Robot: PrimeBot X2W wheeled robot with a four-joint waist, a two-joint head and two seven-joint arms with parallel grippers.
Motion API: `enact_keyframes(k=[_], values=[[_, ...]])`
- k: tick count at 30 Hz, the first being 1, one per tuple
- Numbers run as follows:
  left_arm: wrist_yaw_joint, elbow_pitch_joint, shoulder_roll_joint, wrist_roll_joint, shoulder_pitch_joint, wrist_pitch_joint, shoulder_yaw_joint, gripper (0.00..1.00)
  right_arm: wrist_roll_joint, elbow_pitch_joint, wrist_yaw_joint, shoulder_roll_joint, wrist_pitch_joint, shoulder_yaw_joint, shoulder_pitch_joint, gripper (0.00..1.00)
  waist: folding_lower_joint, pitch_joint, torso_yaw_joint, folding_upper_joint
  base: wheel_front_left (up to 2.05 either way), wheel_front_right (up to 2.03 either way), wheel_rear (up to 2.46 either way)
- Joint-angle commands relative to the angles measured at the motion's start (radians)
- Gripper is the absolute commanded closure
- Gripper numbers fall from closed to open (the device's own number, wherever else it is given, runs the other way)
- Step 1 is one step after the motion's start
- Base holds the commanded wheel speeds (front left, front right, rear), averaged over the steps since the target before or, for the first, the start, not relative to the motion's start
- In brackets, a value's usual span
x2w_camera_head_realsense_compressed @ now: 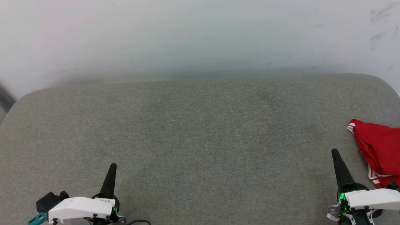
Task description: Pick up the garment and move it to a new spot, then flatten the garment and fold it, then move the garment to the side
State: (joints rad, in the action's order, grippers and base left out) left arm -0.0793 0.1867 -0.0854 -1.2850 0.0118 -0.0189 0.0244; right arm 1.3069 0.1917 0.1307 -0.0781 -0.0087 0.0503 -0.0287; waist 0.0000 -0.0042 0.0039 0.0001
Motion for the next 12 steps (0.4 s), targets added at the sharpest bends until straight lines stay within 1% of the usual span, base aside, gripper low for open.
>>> enact_keyframes(k=[1, 12], values=[[-0.008, -0.002, -0.006, -0.026, 0.028, 0.009, 0.006, 1.0, 0.025, -0.003, 0.0, -0.006, 0.006, 0.003, -0.025, 1.0, 0.0, 0.0, 0.0, -0.0001, 0.0, 0.0, 0.0], [-0.02, 0.016, -0.004, -0.126, 0.048, 0.034, 0.017, 1.0, 0.116, 0.015, 0.0, -0.004, 0.032, 0.011, -0.042, 1.0, 0.0, 0.002, -0.001, -0.0001, 0.0, 0.0, 0.0]])
